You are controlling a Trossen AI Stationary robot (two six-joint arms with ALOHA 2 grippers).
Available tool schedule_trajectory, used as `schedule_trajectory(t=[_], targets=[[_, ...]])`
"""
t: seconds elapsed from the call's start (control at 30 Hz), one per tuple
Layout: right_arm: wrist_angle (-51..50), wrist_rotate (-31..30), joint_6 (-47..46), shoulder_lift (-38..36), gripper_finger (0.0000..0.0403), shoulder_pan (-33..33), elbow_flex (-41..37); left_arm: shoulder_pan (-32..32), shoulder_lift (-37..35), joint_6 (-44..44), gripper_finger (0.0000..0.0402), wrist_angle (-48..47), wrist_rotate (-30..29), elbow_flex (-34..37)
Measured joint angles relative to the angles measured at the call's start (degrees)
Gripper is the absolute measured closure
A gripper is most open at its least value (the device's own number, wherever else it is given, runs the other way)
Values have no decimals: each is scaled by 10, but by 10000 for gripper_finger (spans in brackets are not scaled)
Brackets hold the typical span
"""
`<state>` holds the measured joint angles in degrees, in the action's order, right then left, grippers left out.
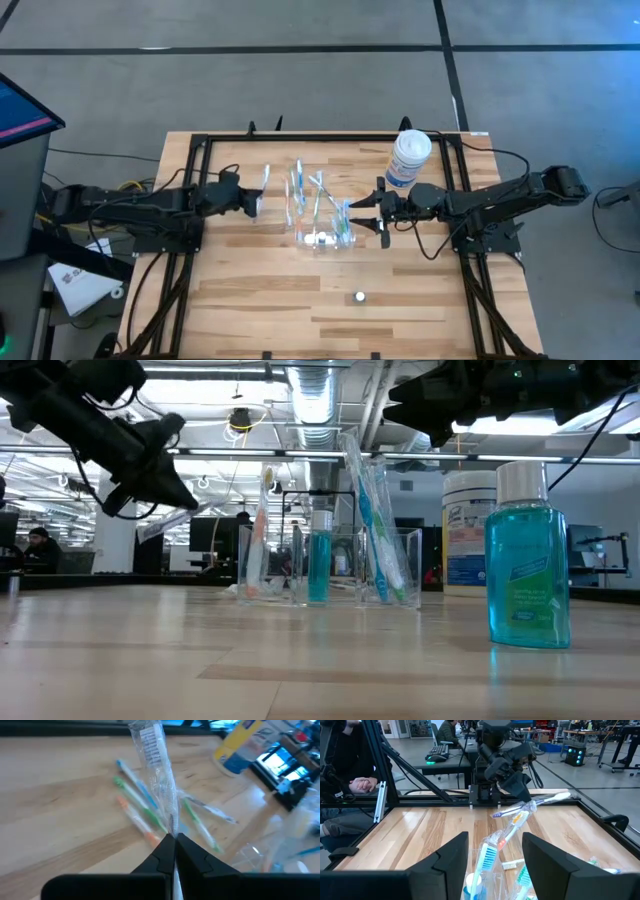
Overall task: Pick & Place toothbrushing station
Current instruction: Put the left purple toothbrush into the transparent organizer
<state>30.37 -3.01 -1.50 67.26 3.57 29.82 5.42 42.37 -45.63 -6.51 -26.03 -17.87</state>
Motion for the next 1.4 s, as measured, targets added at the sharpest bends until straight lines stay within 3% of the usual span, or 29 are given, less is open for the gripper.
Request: schedule_trajectory(t=[0.57, 0.97, 1.4], targets=[[0, 0, 0, 0, 226, 0, 0, -166, 23, 50, 401, 111, -149, 0], [0, 0, 0, 0, 226, 0, 0, -252, 180, 133, 401, 323, -248, 0], [0, 0, 0, 0, 226, 0, 0, -275, 339, 280, 401, 603, -249, 0]])
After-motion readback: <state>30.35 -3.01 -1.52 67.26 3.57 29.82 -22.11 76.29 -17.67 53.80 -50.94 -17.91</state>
